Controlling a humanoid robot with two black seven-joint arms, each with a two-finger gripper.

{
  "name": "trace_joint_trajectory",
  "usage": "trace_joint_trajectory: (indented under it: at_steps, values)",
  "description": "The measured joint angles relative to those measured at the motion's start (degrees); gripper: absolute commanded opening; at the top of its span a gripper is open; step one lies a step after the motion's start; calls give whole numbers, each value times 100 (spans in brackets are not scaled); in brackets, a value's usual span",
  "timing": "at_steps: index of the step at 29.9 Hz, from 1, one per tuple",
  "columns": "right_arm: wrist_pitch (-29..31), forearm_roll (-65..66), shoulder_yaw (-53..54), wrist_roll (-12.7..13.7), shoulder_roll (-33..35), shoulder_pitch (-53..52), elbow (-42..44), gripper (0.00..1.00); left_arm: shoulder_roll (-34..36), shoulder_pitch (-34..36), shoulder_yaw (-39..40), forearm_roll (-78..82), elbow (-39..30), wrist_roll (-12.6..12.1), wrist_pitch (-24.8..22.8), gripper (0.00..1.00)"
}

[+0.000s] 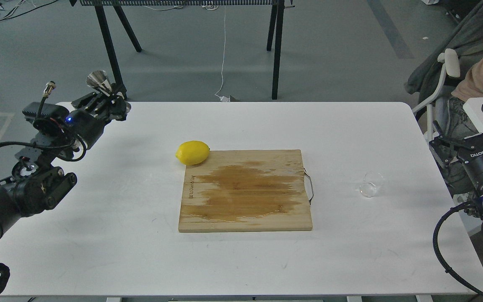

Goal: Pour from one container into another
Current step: 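Lift the jigger with the left gripper and carry it over the board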

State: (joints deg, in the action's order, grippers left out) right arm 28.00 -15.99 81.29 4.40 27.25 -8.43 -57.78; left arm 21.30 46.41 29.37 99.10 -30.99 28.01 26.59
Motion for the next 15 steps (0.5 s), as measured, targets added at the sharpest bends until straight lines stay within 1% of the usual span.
trace_joint_trajectory:
  at_steps: [3,6,15]
  values:
    - [0,0,-4,0,0,0,0,99,-154,46,-13,15,-498,-1,-9,10]
    - [0,0,-4,0,0,-2,-4,99,-524,46,-185,34,-765,0,-11,10]
    - [0,0,-3,0,0,-9,-6,99,-1599,-215,-1130,50,-790,-1,119,10]
